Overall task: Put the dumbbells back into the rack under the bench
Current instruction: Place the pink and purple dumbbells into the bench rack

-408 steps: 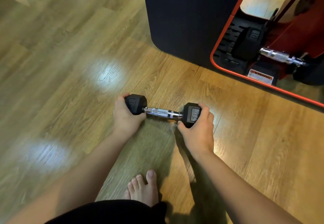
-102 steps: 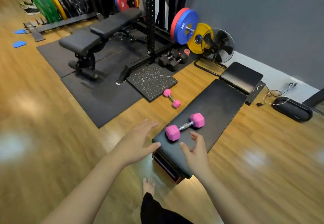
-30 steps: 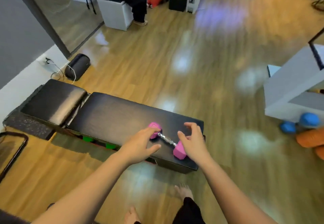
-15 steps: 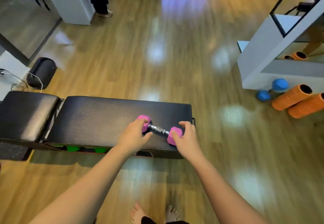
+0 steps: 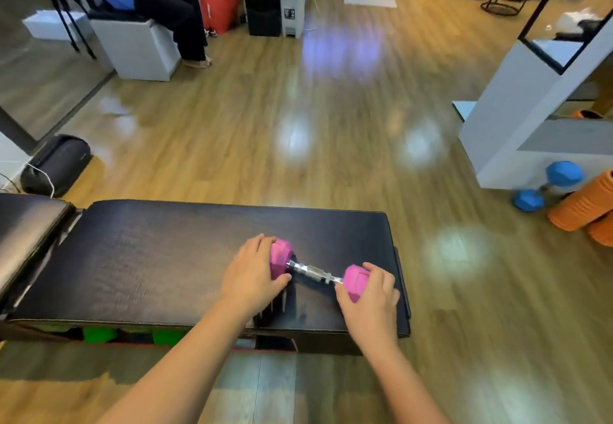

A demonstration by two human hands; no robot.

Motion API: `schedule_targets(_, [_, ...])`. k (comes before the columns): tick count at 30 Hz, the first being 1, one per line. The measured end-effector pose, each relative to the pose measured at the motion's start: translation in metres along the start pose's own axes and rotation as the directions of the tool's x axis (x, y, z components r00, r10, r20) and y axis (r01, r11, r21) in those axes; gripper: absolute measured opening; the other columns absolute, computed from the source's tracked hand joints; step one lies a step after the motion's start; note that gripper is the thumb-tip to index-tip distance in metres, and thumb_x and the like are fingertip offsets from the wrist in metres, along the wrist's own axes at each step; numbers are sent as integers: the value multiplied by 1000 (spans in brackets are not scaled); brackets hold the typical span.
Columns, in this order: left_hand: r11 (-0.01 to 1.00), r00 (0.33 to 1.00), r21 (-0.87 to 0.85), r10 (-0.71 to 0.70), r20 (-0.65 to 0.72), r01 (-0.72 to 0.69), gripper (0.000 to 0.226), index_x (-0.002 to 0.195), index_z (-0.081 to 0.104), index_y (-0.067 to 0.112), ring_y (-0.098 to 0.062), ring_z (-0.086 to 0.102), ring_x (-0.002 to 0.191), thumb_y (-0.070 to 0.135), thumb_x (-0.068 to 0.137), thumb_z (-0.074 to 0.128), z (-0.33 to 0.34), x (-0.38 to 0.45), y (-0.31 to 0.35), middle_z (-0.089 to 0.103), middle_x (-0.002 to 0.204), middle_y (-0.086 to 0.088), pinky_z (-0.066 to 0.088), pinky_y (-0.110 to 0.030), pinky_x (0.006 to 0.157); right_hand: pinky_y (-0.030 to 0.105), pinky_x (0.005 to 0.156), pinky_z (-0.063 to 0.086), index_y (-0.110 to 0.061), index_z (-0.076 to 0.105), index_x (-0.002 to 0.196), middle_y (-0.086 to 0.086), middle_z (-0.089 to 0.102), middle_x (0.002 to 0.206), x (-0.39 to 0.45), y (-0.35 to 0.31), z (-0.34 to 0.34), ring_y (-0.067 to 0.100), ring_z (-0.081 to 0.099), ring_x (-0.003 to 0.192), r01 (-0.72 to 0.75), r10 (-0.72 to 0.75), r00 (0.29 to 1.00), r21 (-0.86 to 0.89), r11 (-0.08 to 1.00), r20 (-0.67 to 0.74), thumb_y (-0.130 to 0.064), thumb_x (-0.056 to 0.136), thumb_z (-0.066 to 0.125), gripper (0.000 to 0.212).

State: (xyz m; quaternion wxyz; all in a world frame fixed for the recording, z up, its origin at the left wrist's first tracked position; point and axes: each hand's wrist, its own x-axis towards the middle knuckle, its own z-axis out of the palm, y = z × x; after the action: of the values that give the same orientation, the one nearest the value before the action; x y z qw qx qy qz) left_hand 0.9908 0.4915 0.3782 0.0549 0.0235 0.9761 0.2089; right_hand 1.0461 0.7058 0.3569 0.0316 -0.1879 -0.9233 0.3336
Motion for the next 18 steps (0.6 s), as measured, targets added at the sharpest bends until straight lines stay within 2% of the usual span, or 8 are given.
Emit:
schedule_targets(3, [996,997,-77,27,-69,-32,87,147,32,25,-21,28,144,51,77,76,47,13,-17,26,158,1,37,-39,111,45,95,46,-21,31,147,7,34,144,-1,27,39,31,42,117,-21,16,993,-49,999,-114,-51,80,73,85])
schedule_targets(6, [988,982,-150,15,-190,-44,91,150,27,25,-28,32,139,41,77,79,84,22,-32,19,158,-1,42,-42,105,50,96,47,-23,24,150,10,29,147,-1,43,70,34,41,120,12,-6,976,27,1000,-217,-46,77,79,94])
schedule_targets(10, [916,946,-393,-52,-320,-83,93,151,22,34,-27,51,120,32,77,78,113,29,-47,35,140,1,47,-43,95,50,99,45,-27,26,148,8,38,142,3,57,91,28,40,123,117,-35,922,192,974,-386,-42,74,82,94])
schedule_targets(14, [901,906,-402,-23,-423,-165,88,147,24,38,-23,53,106,32,76,75,129,35,-55,37,126,6,44,-35,81,51,97,47,-29,26,147,5,40,139,7,68,105,25,41,121,193,-74,877,208,959,-474,-46,76,79,91])
schedule_targets(18, [896,901,-407,-20,-433,-176,86,145,24,40,-23,53,104,32,77,75,133,36,-59,36,124,7,49,-39,82,47,94,47,-28,29,145,4,43,137,7,72,112,23,42,113,242,-103,842,201,949,-529,-44,76,78,87])
